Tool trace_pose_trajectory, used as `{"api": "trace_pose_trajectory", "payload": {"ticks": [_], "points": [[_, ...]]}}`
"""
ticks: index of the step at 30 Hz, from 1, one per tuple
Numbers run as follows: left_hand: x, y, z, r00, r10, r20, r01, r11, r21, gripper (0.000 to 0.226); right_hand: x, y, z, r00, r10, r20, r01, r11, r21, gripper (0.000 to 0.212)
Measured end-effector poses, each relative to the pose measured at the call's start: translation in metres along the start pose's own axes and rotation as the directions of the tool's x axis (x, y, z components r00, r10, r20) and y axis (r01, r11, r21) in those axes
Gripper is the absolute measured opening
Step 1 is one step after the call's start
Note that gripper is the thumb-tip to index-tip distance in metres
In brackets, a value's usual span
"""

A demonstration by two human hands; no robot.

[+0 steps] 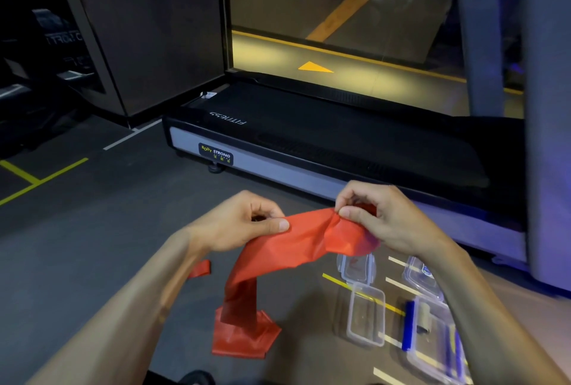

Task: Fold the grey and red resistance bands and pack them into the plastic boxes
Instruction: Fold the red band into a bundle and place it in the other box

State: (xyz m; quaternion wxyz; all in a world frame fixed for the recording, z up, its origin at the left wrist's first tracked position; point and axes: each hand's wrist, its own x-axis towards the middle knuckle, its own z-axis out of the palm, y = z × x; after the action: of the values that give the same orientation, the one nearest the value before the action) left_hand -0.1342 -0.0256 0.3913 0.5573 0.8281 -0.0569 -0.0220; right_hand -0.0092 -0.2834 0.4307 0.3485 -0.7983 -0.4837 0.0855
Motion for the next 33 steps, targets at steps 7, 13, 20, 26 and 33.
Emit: {"api": "trace_pose_trajectory", "payload": {"ticks": [7,13,20,26,33], "points": [[0.003,-0.006,-0.004,0.988,-0.074,-0.136,0.101,0.974,0.203,0.02,-0.003,0.012,0.007,0.999,0.031,0.039,-0.039,0.97,0.238,0.01],[0.01,-0.007,0.001,0.988,-0.102,-0.113,0.136,0.927,0.35,0.02,-0.001,0.006,0.014,1.0,0.002,0.004,-0.004,0.923,0.384,0.004],[0.01,0.013,0.009,1.0,-0.006,0.022,0.001,0.974,0.228,0.029,0.014,-0.009,0.049,0.992,-0.124,-0.03,0.128,0.944,0.305,0.004],[0.008,0.017,0.01,0.995,0.103,0.011,-0.103,0.98,0.169,0.034,0.014,-0.012,0.056,0.998,-0.058,0.038,0.035,0.895,0.445,0.015],[0.008,0.015,0.015,0.995,0.094,-0.023,-0.09,0.988,0.124,0.017,0.017,-0.019,0.038,0.994,-0.081,0.069,0.065,0.976,0.206,0.004]]}}
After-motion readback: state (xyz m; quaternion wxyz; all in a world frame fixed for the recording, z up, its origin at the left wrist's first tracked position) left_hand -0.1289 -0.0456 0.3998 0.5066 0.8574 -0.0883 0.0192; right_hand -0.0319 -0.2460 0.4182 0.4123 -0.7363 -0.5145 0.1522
